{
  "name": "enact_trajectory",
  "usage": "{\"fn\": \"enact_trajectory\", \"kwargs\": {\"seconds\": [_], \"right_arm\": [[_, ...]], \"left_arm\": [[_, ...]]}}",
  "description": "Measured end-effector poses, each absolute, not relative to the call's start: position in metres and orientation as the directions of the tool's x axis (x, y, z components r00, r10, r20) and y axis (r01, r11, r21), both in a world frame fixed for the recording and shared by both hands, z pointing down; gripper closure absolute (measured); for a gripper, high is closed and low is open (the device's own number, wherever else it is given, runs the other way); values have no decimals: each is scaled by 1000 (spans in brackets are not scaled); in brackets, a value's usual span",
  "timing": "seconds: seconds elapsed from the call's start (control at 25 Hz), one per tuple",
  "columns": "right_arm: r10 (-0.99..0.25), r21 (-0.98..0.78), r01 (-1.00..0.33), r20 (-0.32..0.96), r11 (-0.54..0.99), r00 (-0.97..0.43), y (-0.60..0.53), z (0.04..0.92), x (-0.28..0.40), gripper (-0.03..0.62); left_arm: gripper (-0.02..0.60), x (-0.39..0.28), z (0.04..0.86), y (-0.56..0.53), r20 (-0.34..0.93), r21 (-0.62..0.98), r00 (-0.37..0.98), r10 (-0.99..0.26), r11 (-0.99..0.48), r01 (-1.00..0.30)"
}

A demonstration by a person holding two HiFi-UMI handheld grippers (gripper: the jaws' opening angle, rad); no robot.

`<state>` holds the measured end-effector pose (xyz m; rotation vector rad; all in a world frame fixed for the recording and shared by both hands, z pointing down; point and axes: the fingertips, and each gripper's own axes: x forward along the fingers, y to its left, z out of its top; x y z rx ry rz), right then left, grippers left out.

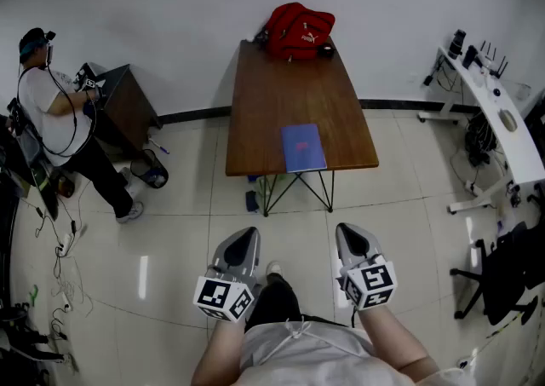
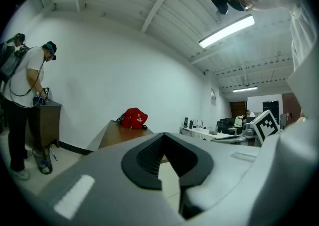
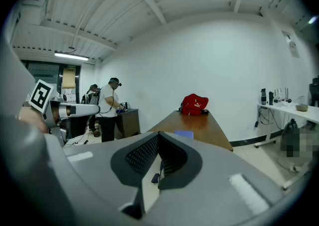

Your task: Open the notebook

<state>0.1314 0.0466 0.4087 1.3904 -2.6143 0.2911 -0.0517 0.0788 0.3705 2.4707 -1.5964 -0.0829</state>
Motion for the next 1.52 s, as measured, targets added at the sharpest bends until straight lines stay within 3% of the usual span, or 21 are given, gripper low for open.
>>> {"fn": "enact_trajectory", "kwargs": {"seconds": [0.6,1.16,1.4,1.52], "right_arm": [[-802,-99,-867,341,488,-490,-69,445,127,586],[-747,-118,-908,532,402,-400,-212,520,121,586],[-659,-118,-908,652,401,-375,-244,576,121,586],[-606,-122,-910,710,395,-358,-248,603,122,516]], "left_arm": [[575,-66,411,-48,121,245,461,-879,-423,-872],[575,-92,482,-192,270,288,487,-830,-413,-864],[575,-92,529,-212,349,338,492,-798,-382,-860],[575,-90,549,-211,381,364,495,-780,-366,-857]]}}
